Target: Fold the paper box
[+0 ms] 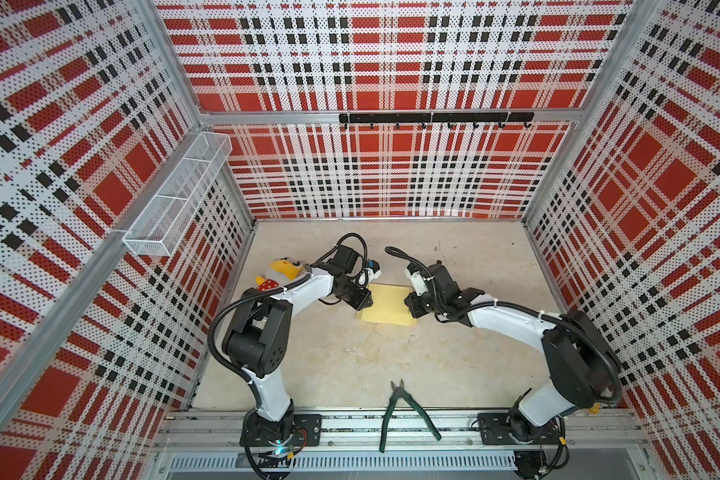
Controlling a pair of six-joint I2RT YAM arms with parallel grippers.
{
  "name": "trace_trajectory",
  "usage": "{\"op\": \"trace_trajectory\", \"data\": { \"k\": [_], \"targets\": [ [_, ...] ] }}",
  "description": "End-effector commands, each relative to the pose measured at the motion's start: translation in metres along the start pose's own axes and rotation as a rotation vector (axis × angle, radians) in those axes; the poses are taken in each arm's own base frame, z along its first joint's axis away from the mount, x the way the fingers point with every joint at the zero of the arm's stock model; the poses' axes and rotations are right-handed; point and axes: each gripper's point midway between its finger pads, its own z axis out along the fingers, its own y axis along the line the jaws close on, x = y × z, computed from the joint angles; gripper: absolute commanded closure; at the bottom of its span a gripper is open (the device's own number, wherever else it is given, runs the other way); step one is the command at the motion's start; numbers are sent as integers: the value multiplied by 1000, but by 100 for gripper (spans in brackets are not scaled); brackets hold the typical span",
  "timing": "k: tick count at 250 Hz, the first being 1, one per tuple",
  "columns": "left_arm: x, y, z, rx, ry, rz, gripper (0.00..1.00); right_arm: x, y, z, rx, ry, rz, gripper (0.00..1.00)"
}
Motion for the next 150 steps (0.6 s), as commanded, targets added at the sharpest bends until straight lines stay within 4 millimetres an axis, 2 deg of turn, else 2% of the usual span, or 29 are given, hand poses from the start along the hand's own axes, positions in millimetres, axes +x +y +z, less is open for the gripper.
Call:
{"op": "trace_trajectory", "data": {
  "k": [1, 24, 47, 72, 102, 150],
  "targets": [
    [-2, -10, 0, -9, -4, 62, 75, -37, -12, -40, 54, -130, -74, 81],
    [-21, -11, -17, -12, -67, 49, 72, -42, -31, -63, 99, -178, -91, 76],
    [-36, -2, -37, -26, -128, 3, 66, -45, -46, -80, 136, -223, -118, 74],
    [-41, 9, -47, -28, -166, -43, 64, -49, -46, -85, 111, -256, -171, 72],
    [-38, 10, -37, 1, -156, -67, 64, -59, -25, -67, -27, -259, -170, 74],
    [-34, 9, -23, 28, -132, -85, 64, -75, 7, -16, -185, -190, -126, 79]
  ]
}}
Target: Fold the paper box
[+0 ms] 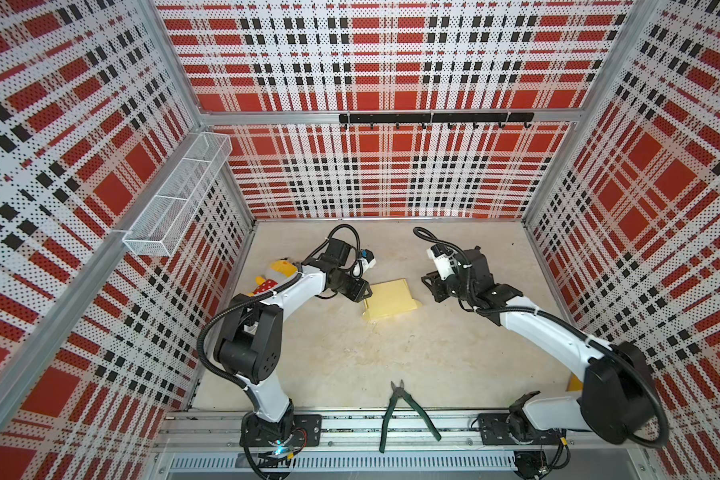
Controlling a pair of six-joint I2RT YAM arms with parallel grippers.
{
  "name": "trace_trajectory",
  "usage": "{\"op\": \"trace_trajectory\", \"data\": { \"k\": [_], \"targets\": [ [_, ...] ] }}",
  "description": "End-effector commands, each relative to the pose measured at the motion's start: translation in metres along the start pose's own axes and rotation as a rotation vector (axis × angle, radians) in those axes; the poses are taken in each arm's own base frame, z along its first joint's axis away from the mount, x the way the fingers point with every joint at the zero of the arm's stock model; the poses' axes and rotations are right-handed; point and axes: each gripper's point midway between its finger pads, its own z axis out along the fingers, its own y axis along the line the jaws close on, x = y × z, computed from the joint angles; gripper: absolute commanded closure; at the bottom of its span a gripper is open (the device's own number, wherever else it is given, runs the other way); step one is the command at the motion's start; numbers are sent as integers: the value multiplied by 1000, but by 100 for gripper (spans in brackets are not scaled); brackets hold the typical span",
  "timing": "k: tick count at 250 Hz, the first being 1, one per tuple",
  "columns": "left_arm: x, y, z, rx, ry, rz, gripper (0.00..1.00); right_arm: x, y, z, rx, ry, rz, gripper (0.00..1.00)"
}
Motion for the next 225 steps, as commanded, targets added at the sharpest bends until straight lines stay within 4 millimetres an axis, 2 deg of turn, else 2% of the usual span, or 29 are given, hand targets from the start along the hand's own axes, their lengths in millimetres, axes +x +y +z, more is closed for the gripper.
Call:
{"op": "trace_trajectory", "data": {
  "k": [1, 25, 50, 53, 72, 91, 103, 122, 155, 195, 225],
  "targets": [
    [-4, -4, 6, 32, -6, -20, 64, -27, 30, 22, -138, -43, -19, 79],
    [-8, 0, -3, 35, -31, -54, 63, -19, 45, 42, -184, 32, -40, 79],
    [-18, 7, -26, 41, -105, -131, 63, 0, 50, 55, -207, 110, -19, 81],
    [-18, 18, -32, 28, -125, -167, 62, 3, 49, 56, -207, 119, -13, 81],
    [-16, 44, -53, -5, -207, -356, 55, 19, 53, 63, -230, 148, 26, 84],
    [1, 65, -60, -18, -224, -573, 48, 37, 56, 70, -235, 191, 34, 85],
    [12, 66, -57, -9, -210, -627, 44, 48, 55, 74, -224, 218, 39, 85],
    [25, 55, -45, 33, -185, -686, 38, 65, 52, 80, -211, 252, 68, 85],
    [32, 40, -23, 79, -184, -696, 26, 81, 44, 87, -174, 257, 107, 86],
    [23, 39, -10, 80, -167, -673, 26, 95, 39, 91, -141, 288, 129, 87],
    [19, 35, 5, 102, -130, -651, 29, 95, 39, 91, -126, 267, 146, 87]
  ]
}}
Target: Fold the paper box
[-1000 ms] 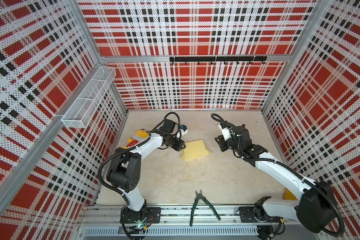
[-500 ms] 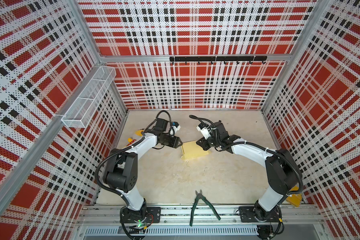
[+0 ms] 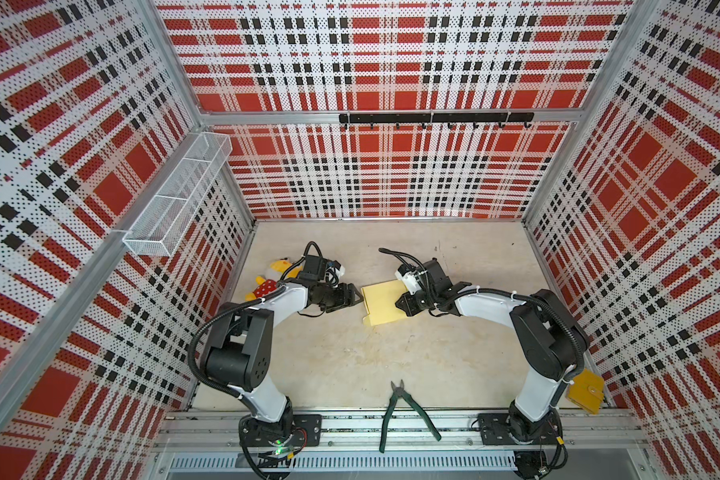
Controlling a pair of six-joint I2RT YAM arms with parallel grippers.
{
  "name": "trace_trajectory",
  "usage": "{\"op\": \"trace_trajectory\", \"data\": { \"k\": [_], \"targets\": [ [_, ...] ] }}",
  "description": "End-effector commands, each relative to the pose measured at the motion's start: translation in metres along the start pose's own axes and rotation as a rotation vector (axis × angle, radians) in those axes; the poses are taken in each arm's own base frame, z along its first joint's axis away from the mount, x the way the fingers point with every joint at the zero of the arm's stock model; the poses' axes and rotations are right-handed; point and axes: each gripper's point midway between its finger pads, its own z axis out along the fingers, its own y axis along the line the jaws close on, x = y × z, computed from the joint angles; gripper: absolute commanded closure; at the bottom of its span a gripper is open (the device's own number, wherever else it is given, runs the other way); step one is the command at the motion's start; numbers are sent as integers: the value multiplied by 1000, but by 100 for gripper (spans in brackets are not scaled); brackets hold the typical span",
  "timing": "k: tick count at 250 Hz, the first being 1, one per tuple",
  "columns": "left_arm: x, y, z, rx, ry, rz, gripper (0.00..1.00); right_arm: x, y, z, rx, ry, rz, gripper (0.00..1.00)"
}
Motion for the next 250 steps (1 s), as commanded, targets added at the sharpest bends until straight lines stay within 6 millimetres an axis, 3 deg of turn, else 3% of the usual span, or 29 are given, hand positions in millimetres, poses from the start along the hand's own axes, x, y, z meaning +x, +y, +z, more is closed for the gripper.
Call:
{"op": "trace_trajectory", "data": {
  "k": [1, 36, 79, 127, 153, 179, 182, 210, 250],
  "targets": [
    [-16, -11, 10, 36, -13, 20, 29, 7, -5, 8, 32, -10, 24, 87],
    [-12, -2, 25, 17, 28, -5, 37, 3, 0, 11, 36, -27, 43, 86],
    [-6, -8, 36, 33, 62, 20, 46, 0, 14, 14, 29, -14, 27, 86],
    [-6, -9, 51, 36, 99, 32, 56, -4, 15, 5, 37, -48, 34, 86],
    [-7, -11, 57, 46, 123, 28, 56, -1, 15, 7, 32, -45, 52, 86],
    [-13, -13, 55, 37, 128, 48, 49, 1, 16, 8, 33, -55, 67, 86],
    [-7, -21, 59, 42, 144, 71, 48, 1, 16, 8, 32, -57, 67, 86],
    [1, -30, 57, 46, 165, 105, 41, 0, 19, 4, 29, -82, 77, 86],
    [14, -29, 62, 25, 184, 157, 44, -2, 26, 0, 26, -101, 51, 86]
  ]
}}
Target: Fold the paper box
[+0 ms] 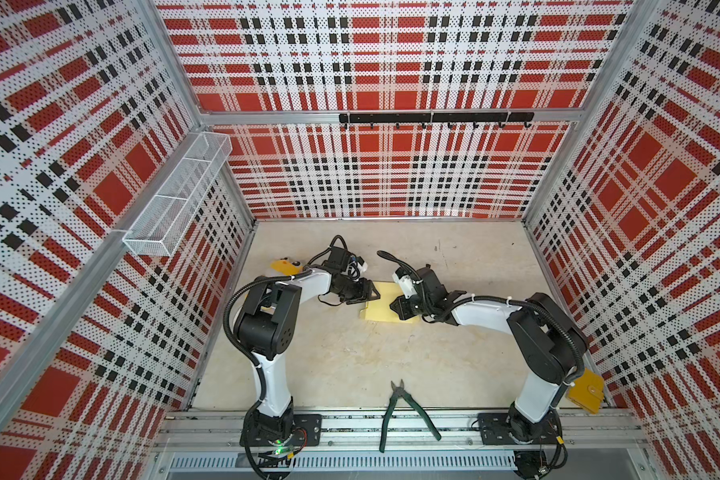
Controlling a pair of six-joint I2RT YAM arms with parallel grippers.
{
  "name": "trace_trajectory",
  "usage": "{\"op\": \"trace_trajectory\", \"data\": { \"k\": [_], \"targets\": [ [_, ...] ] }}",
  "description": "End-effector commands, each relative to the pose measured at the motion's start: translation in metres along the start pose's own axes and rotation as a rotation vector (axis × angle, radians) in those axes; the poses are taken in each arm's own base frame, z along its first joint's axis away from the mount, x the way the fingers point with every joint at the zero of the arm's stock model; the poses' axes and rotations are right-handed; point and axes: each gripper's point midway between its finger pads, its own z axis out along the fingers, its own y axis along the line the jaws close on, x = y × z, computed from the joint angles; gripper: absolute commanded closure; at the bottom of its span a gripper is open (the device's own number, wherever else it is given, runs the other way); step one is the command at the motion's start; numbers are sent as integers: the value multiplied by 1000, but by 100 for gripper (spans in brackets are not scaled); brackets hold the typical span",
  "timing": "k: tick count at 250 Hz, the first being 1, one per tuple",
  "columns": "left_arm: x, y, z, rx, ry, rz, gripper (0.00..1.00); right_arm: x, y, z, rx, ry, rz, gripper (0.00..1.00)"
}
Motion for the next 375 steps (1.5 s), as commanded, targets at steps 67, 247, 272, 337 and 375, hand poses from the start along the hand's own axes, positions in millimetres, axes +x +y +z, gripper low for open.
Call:
{"op": "trace_trajectory", "data": {
  "k": [67, 247, 272, 337, 375],
  "targets": [
    [7, 8, 4, -87, 47, 104, 62, -10, 10, -28, 13, -107, -69, 85],
    [4, 9, 9, -35, 80, 173, 74, -33, 5, -124, 309, -247, -1052, 21],
    [2, 12, 9, -24, 80, 160, 78, -20, -7, -118, 358, -172, -1206, 17],
    [-4, 14, 7, 13, 81, 143, 81, -14, -49, -120, 403, -167, -1367, 13],
    [-6, 16, 7, 23, 81, 141, 83, 2, -47, -109, 336, -145, -1445, 12]
  ]
}}
